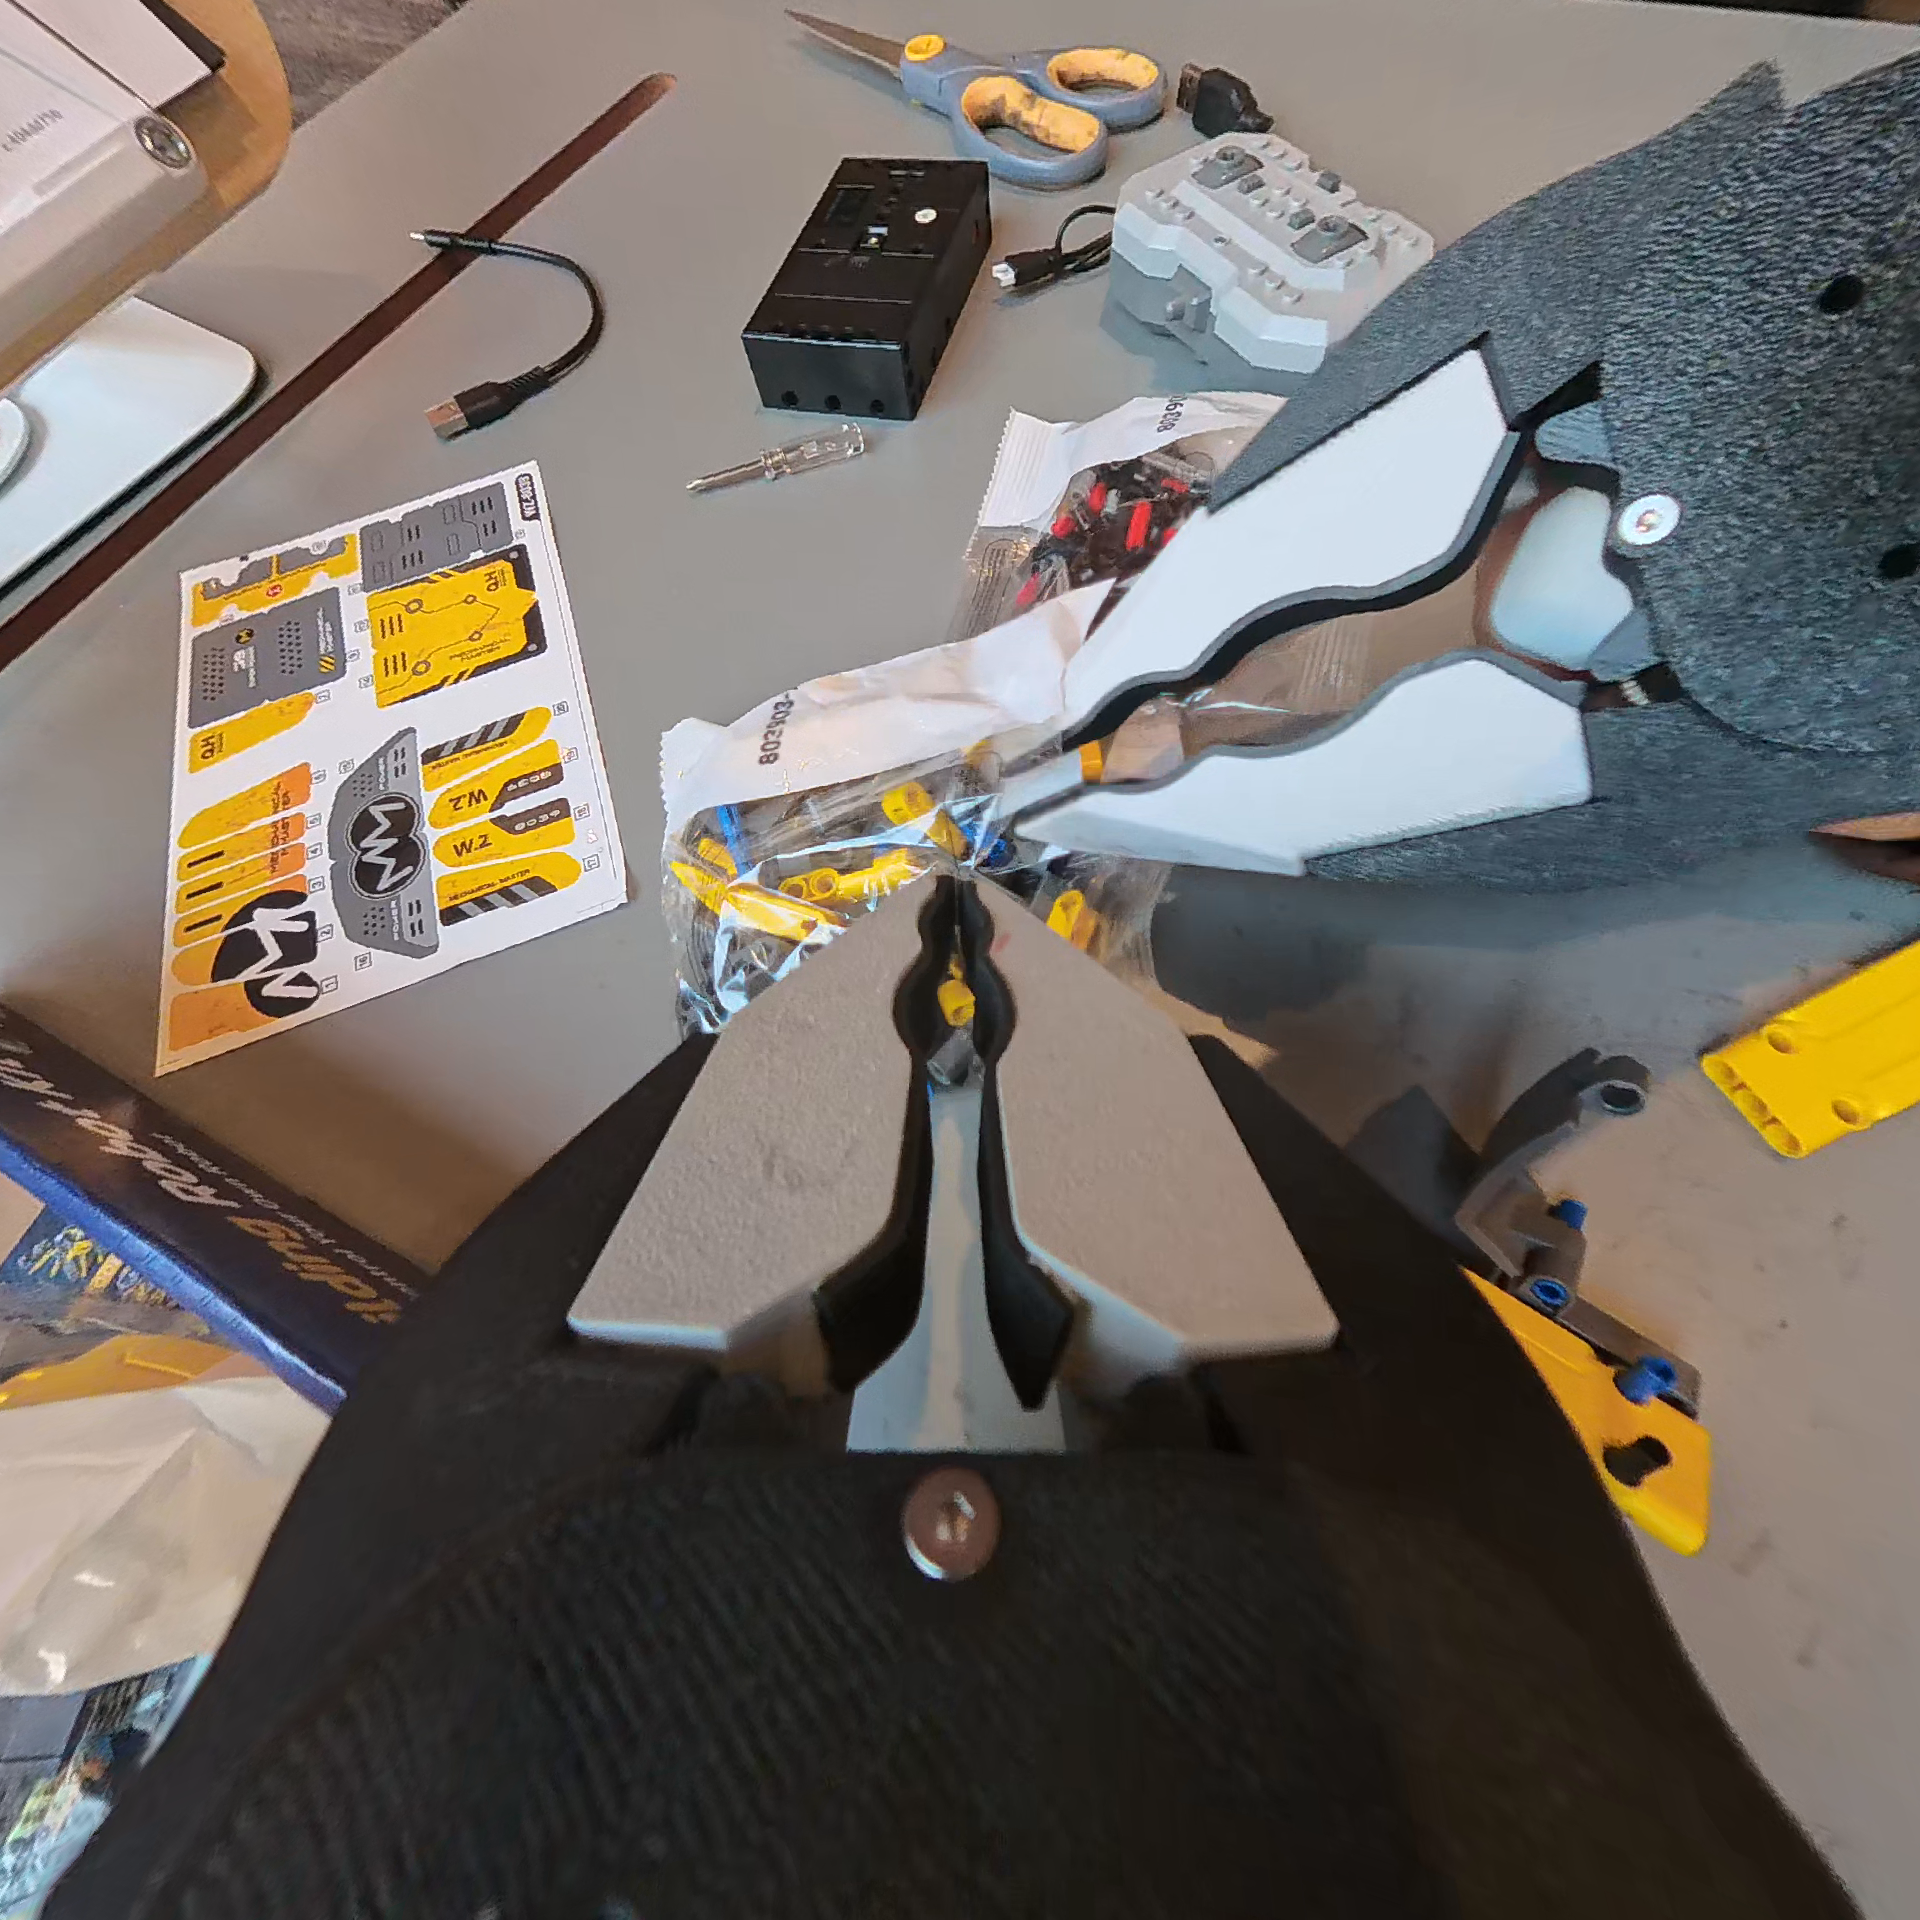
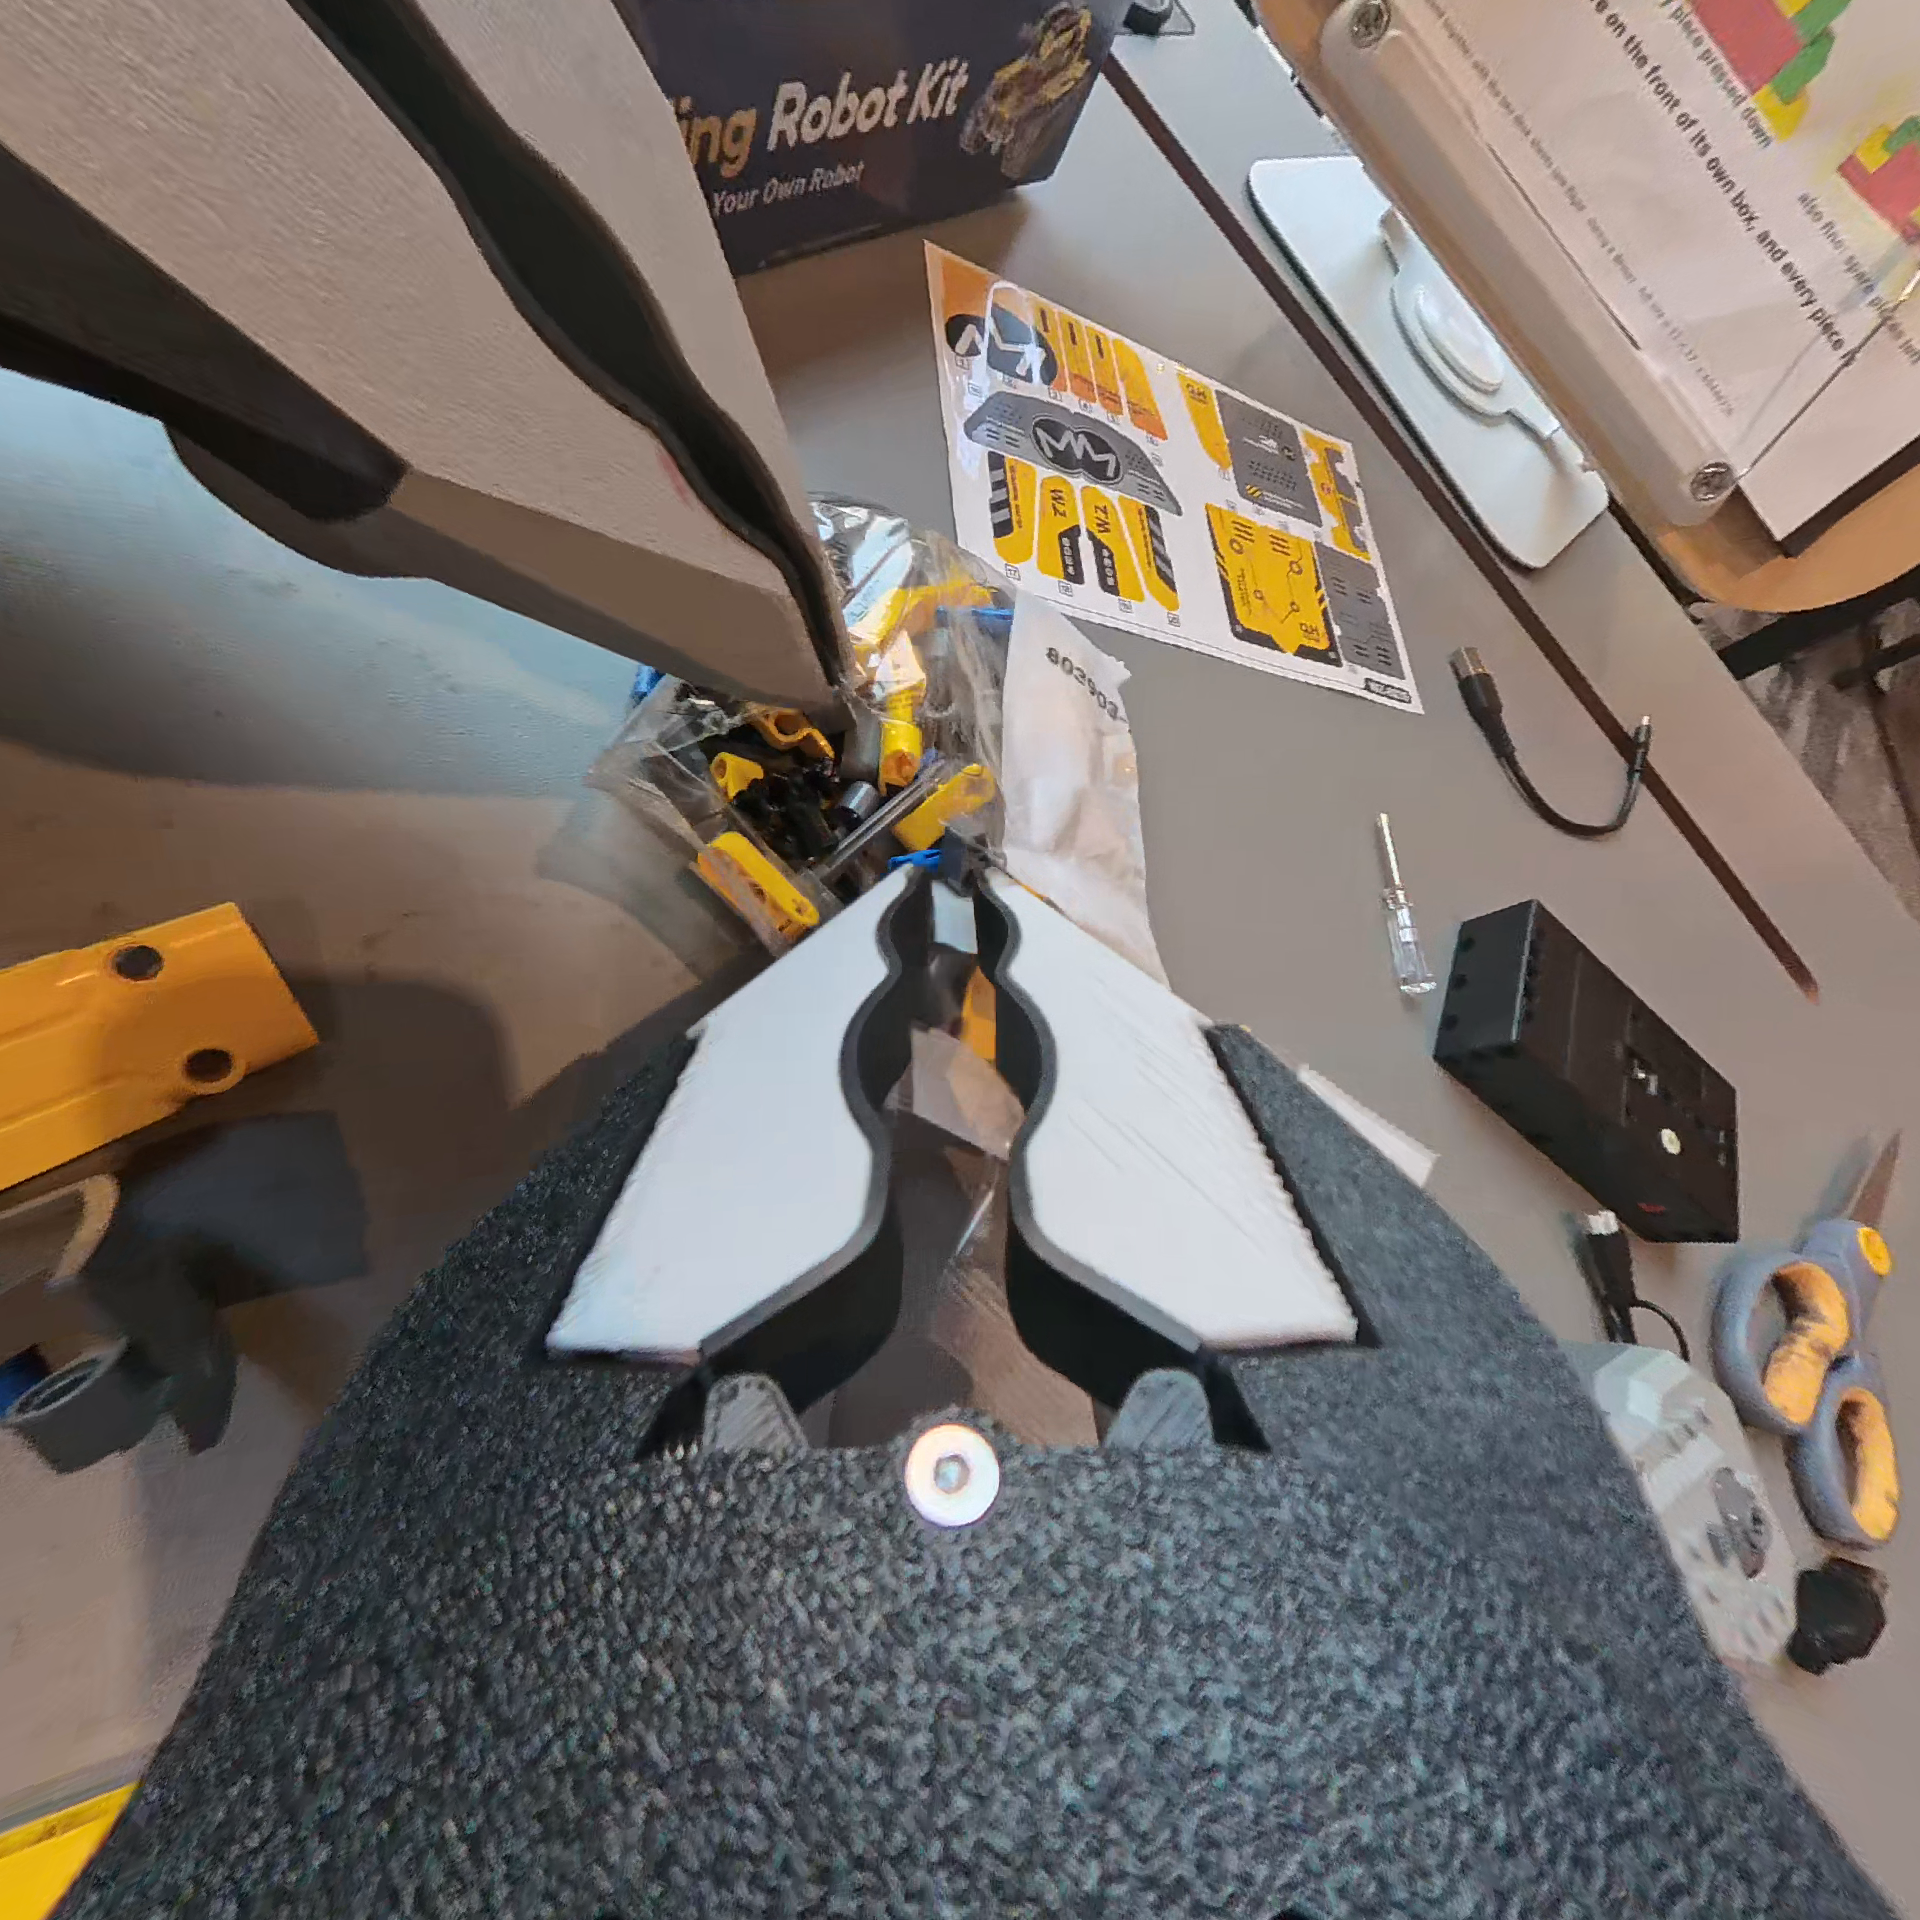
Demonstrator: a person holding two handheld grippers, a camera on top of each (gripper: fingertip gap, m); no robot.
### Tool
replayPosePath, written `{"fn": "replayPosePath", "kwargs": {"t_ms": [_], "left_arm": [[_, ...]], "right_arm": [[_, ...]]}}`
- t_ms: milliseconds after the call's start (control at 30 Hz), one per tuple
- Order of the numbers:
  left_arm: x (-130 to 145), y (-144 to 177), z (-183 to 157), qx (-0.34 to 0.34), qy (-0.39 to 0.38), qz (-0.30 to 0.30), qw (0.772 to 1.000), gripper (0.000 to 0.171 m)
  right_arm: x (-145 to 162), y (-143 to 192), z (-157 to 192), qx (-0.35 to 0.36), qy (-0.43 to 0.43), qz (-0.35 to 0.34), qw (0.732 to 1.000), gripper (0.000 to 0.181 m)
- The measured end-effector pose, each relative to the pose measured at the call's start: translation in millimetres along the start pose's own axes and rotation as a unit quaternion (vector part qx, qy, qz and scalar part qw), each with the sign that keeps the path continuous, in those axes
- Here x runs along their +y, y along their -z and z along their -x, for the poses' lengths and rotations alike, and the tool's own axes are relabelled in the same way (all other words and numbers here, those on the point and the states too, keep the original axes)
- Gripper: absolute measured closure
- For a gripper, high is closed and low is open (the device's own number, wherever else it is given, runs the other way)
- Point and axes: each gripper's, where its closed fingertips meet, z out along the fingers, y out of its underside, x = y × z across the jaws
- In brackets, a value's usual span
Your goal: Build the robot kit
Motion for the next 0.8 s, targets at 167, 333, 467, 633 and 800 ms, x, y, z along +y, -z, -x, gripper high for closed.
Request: {"fn": "replayPosePath", "kwargs": {"t_ms": [167, 333, 467, 633, 800], "left_arm": [[1.4, -0.9, -0.5, 0.007, 0.014, 0.003, 1.000, 0.171], [2.5, -0.6, 0.4, 0.009, 0.021, 0.006, 1.000, 0.171], [2.2, -0.5, 0.6, 0.012, 0.025, 0.005, 1.000, 0.171], [2.2, -1.2, -1.4, 0.015, 0.023, 0.005, 1.000, 0.171], [2.5, -2.0, -2.2, 0.018, 0.026, 0.006, 0.999, 0.171]], "right_arm": [[0.5, -2.8, 9.6, -0.014, -0.009, 0.015, 1.000, 0.165], [-0.3, -8.2, 12.8, -0.001, -0.005, 0.034, 0.999, 0.164], [4.0, -7.6, 8.5, 0.016, 0.019, 0.045, 0.999, 0.165], [7.6, -1.0, -2.1, 0.039, 0.004, 0.060, 0.997, 0.165], [-0.9, 10.5, 1.3, 0.025, -0.015, 0.054, 0.998, 0.169]]}}
